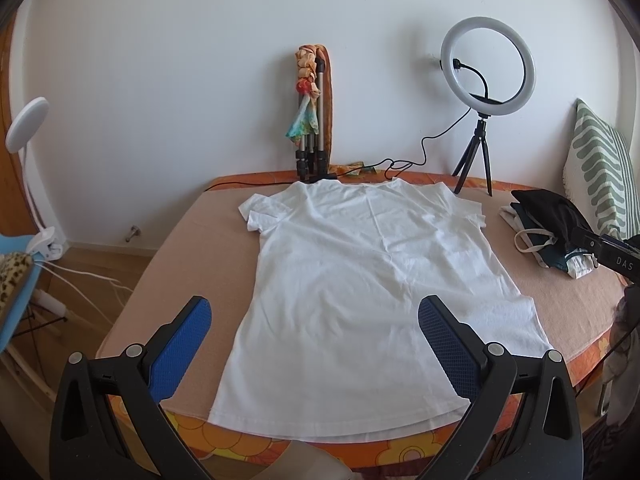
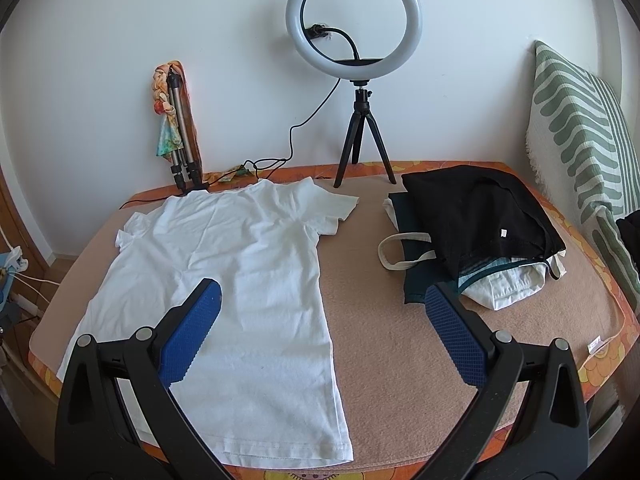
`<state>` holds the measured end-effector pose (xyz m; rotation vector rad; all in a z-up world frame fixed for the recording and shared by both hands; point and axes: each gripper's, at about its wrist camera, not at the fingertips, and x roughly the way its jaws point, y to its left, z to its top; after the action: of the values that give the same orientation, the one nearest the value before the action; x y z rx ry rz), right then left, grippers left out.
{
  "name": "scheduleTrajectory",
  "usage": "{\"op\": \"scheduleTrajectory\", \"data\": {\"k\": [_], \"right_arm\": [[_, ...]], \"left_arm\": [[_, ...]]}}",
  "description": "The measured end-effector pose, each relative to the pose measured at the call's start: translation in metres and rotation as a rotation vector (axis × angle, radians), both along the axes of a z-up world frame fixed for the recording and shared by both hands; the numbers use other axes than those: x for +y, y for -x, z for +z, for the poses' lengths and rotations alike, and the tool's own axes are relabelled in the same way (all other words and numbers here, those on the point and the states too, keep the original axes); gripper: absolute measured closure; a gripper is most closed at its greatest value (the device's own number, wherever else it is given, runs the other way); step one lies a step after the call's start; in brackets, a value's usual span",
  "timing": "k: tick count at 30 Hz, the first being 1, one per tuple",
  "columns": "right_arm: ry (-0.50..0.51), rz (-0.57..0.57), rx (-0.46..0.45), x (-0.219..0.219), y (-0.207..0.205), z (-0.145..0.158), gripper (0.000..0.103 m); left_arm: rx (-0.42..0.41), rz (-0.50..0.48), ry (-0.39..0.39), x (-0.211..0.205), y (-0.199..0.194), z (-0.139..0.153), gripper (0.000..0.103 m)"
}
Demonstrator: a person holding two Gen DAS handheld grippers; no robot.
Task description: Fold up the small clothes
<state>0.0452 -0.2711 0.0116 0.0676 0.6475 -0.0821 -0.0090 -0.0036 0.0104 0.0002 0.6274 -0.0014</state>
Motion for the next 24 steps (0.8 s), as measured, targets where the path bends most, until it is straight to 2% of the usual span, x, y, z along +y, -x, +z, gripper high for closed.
{"op": "scheduleTrajectory", "data": {"k": [24], "right_arm": [[-0.008,0.037,0.006,0.025,-0.009,0.002,0.0]], "left_arm": [[0.023,0.03,-0.021,0.02,0.002,-0.013,0.0]]}}
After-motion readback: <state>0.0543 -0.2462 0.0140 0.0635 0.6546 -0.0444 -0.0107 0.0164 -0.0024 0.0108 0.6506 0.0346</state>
